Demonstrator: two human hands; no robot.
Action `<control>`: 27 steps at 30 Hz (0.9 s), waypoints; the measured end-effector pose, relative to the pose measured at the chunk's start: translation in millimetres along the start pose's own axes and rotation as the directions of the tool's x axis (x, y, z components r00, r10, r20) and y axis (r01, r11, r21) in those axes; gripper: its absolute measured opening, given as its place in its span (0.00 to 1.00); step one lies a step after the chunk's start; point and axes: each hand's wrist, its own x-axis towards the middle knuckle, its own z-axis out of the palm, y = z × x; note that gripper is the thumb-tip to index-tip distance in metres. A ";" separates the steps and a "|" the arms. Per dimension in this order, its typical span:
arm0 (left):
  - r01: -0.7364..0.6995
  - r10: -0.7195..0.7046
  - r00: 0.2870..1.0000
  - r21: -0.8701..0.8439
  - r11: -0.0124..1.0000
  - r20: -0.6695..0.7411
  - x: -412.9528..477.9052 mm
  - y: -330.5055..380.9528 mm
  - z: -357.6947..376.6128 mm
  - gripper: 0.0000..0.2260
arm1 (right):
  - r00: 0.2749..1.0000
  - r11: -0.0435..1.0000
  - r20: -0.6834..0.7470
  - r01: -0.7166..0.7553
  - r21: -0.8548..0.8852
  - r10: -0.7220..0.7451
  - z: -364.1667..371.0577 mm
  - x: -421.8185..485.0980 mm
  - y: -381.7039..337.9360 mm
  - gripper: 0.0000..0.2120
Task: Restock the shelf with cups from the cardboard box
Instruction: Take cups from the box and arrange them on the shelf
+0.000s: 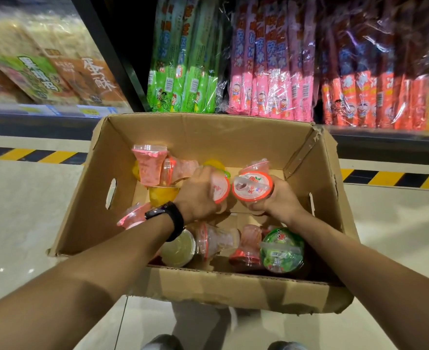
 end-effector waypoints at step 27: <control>-0.031 -0.137 0.972 -0.678 0.734 -0.193 -1.2 13.6 -24.8 0.37 | 0.986 0.970 -0.158 -0.008 0.243 0.048 4.1 12.9 -22.0 0.32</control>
